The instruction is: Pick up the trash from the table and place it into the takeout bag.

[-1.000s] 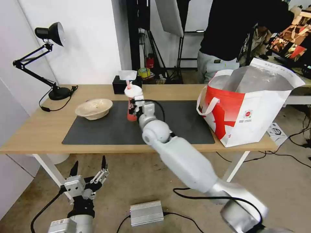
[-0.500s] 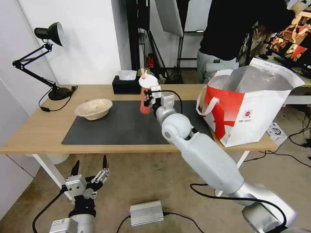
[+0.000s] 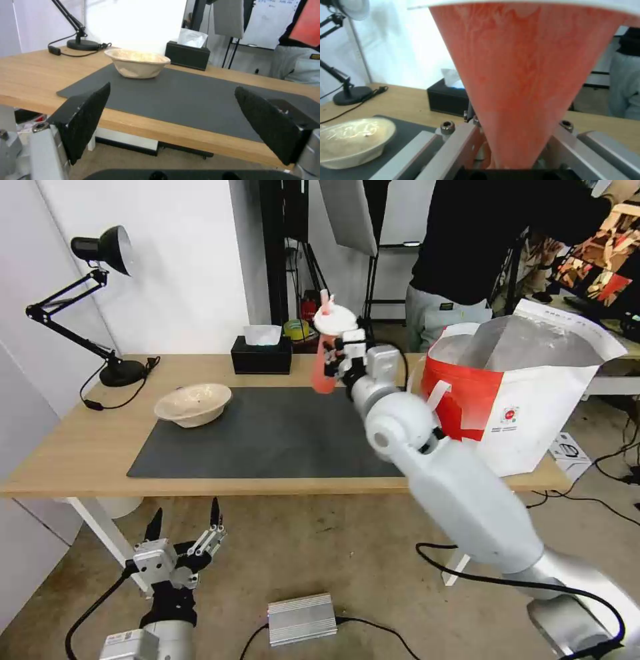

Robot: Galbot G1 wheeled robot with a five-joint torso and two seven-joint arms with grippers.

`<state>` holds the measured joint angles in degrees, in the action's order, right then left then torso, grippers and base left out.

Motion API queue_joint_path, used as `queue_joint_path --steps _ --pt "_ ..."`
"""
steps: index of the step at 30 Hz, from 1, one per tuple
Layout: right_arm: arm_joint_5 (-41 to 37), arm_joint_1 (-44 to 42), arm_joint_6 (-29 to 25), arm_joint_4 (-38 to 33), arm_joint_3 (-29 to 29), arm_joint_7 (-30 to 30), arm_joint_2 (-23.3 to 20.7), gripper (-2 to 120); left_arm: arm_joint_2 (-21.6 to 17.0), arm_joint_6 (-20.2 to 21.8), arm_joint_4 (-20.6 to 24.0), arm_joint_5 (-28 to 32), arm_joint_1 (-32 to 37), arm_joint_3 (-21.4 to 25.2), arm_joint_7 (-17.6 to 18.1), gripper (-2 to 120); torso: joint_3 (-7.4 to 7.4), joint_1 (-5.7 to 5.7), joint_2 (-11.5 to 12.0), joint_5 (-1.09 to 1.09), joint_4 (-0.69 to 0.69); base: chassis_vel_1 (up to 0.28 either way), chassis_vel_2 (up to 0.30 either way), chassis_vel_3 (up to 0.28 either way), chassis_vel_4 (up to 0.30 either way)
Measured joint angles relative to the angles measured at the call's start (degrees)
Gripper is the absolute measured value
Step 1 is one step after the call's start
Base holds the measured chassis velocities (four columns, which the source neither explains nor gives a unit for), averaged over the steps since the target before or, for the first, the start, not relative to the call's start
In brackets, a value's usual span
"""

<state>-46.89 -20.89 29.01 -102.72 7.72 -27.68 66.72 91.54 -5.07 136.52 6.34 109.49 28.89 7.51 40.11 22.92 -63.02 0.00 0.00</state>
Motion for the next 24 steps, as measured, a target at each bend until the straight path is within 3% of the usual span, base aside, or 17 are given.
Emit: queue_joint_path --steps 24 --pt "-2.7 -0.7 2.3 -2.8 -10.9 0.2 -8.9 4 0.0 -0.2 -1.5 0.0 -1.4 -0.7 0.1 100 0.00 0.00 0.0 0.00 0.01 0.000 0.000 0.000 0.000"
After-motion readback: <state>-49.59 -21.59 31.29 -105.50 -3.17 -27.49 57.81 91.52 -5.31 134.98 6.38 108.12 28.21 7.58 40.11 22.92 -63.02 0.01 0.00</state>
